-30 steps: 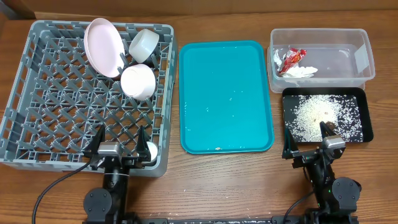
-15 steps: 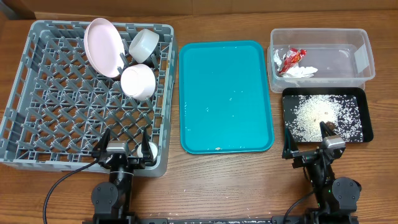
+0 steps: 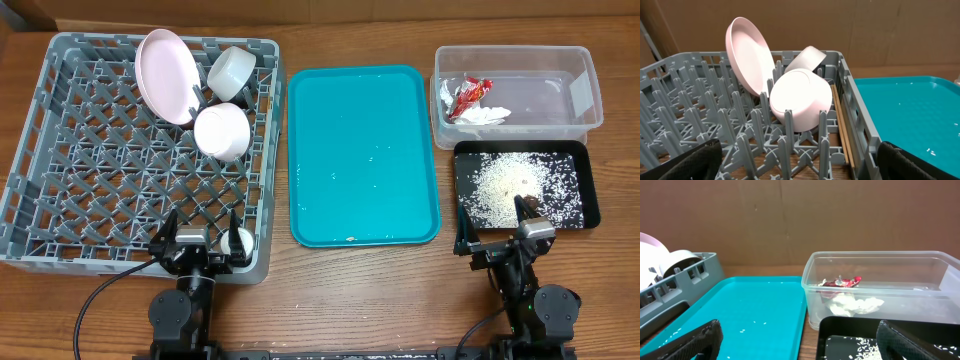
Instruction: Sort waste into correct bins and load items into the dishwasher
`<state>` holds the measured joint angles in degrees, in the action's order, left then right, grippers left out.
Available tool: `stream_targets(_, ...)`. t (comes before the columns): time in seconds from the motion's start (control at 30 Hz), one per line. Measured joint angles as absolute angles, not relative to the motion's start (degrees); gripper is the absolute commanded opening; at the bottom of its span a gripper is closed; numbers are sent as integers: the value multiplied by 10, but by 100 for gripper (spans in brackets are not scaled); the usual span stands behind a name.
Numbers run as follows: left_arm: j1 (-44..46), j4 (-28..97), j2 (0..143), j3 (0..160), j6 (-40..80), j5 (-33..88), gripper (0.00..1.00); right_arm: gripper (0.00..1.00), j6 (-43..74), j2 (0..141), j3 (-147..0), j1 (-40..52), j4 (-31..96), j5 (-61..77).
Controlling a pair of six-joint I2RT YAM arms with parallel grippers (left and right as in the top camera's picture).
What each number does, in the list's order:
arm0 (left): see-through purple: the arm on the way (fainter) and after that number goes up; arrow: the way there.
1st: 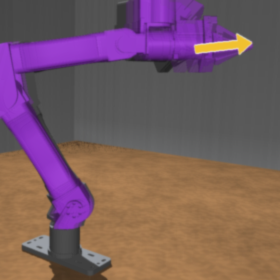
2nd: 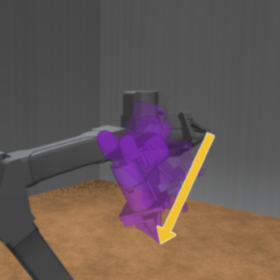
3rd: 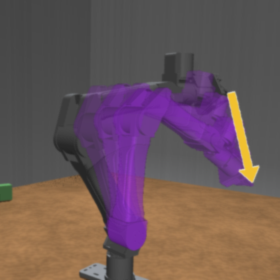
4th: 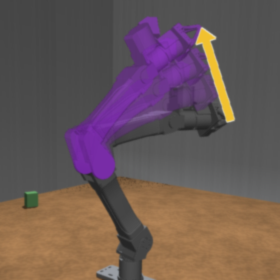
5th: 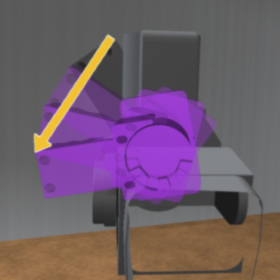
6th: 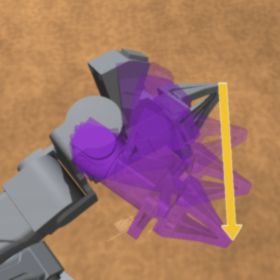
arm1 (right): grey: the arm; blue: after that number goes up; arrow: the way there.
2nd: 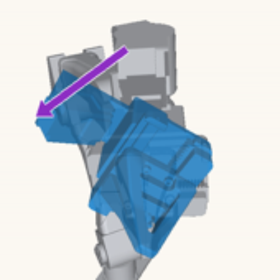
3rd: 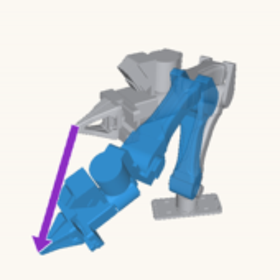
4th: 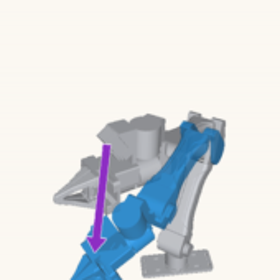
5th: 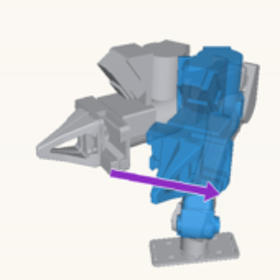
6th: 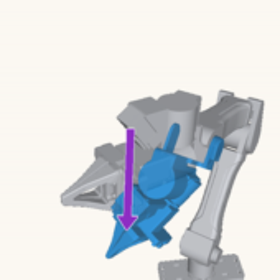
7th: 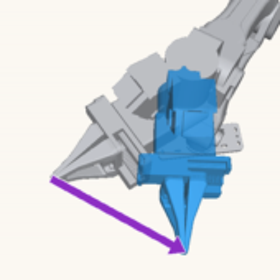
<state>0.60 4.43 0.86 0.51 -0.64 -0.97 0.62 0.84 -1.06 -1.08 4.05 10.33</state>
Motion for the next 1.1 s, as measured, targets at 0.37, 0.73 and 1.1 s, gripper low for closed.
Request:
stream_targets(0.37,6,44,9,5,-6,-10,100,100,6,8,-11,-11,41,103)
stream_targets(0.73,6,44,9,5,-6,-11,100,100,6,8,-11,-11,40,103)
stream_targets(1.1,6,44,9,5,-6,-11,100,100,6,8,-11,-11,40,103)
